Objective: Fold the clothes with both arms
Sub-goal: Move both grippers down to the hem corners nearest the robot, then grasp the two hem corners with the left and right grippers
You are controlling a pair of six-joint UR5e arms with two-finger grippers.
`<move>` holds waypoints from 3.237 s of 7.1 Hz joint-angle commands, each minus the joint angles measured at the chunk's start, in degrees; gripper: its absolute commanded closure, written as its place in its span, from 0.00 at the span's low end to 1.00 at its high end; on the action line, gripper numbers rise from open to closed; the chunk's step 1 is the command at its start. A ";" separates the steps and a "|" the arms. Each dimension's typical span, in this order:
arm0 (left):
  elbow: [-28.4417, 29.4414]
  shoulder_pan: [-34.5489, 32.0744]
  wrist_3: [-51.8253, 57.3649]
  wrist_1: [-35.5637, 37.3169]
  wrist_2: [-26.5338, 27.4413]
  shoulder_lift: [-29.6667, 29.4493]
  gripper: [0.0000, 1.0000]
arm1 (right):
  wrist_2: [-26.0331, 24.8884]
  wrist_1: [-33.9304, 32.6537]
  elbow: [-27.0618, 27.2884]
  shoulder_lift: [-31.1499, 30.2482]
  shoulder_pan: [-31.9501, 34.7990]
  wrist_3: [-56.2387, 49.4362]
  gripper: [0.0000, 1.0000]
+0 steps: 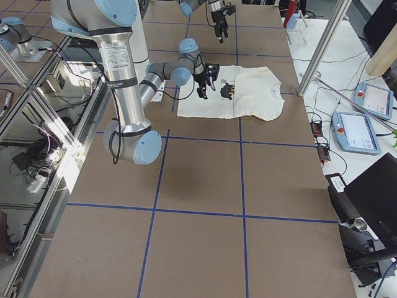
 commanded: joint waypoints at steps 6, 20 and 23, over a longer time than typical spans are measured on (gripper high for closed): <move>-2.91 27.91 -35.83 0.27 20.47 13.26 0.29 | -17.59 20.58 4.13 -19.61 -14.76 13.43 0.02; 4.58 27.74 -31.96 0.01 20.39 9.21 0.95 | -18.47 20.67 3.95 -19.70 -14.67 13.34 0.01; 4.75 27.74 -31.87 0.10 20.48 9.21 1.00 | -18.64 20.67 3.95 -19.70 -14.67 13.26 0.01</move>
